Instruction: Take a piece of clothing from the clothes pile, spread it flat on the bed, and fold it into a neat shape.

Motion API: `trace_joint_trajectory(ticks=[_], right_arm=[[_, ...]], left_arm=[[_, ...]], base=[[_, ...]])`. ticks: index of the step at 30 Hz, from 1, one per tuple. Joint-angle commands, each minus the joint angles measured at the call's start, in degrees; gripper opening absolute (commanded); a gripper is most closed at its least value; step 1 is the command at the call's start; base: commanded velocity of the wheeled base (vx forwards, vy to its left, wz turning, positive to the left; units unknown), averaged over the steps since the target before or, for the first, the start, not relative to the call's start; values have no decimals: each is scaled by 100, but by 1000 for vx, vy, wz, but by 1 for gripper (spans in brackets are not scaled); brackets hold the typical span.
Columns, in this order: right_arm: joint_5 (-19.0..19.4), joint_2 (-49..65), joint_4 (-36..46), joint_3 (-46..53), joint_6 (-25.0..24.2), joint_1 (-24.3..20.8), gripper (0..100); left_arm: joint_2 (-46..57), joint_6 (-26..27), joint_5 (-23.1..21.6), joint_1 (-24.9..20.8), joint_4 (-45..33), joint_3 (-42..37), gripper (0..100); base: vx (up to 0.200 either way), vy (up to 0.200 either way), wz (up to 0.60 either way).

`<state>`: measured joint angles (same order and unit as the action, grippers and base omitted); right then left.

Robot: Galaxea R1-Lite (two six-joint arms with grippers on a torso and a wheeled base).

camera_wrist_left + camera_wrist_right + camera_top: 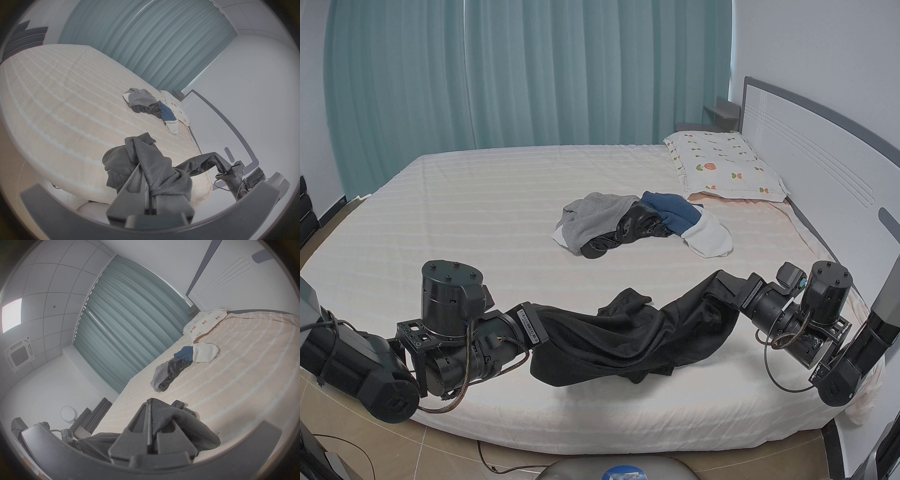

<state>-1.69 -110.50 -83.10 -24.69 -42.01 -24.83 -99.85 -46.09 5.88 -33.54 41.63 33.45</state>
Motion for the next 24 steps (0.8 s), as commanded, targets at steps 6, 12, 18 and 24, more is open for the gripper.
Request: trace_joint_trajectory(ticks=[6,12,18,24], right_arm=[[-340,-42,40,-115,114,-4,0],[-604,-42,31,-194,307,-4,0],[-657,-51,-48,-221,395,5,0],[-666,-104,-92,-265,378,5,0]], left_arm=[[133,-5,1,31,3,12,0],[133,-5,1,67,3,21,0],[142,4,1,84,3,21,0],[142,4,1,110,3,21,0]], base=[[0,200,0],[0,200,0],[0,200,0],[0,200,0]])
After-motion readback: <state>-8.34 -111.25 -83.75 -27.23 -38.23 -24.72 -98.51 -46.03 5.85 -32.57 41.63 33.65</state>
